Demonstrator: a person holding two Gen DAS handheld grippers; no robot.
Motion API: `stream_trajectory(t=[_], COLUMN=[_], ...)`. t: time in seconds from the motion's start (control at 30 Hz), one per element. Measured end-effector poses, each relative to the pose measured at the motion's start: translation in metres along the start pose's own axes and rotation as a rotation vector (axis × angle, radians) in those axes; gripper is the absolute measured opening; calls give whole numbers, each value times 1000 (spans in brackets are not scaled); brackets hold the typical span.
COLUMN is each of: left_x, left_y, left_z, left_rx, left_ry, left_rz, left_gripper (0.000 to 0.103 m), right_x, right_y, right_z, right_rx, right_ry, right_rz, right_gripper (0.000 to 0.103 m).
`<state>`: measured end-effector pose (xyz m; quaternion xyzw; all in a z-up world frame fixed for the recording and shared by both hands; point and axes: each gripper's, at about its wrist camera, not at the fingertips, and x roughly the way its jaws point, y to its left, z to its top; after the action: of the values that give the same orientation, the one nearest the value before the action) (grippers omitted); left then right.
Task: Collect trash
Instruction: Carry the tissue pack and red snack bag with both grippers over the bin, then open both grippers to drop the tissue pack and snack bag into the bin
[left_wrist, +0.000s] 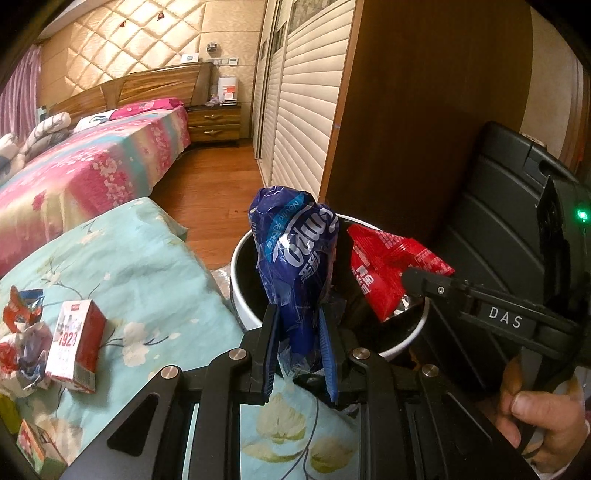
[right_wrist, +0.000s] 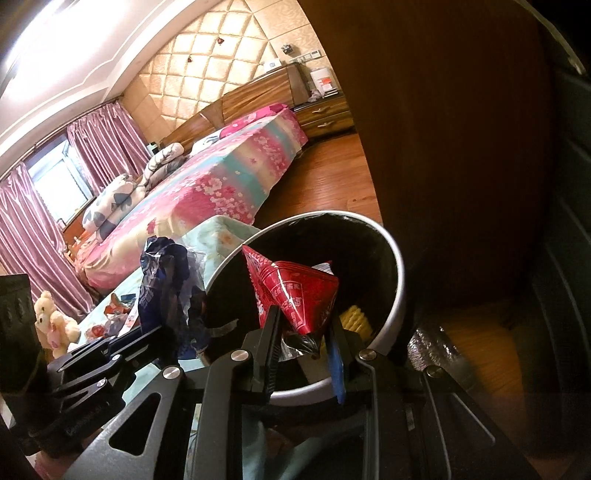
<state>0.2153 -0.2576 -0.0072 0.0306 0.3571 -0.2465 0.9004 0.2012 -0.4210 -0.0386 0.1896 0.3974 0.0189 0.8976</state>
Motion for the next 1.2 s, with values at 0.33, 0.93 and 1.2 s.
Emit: stream_trajectory(t=[0.33, 0.93, 1.2], left_x=[12, 1, -41], left_y=[-4, 9, 45], left_z=[7, -6, -36], left_rx=[-5, -64, -134], left_ry=[14, -12, -40], left_rz=[-10, 25, 122], left_gripper=[21, 54, 54], right_x=[7, 2, -3], right_y=[-7, -16, 29], right_z=[10, 12, 6], right_rx=[-4, 57, -39], right_ry=[21, 16, -7], right_rz=[-15, 7, 77], right_gripper=[24, 57, 69])
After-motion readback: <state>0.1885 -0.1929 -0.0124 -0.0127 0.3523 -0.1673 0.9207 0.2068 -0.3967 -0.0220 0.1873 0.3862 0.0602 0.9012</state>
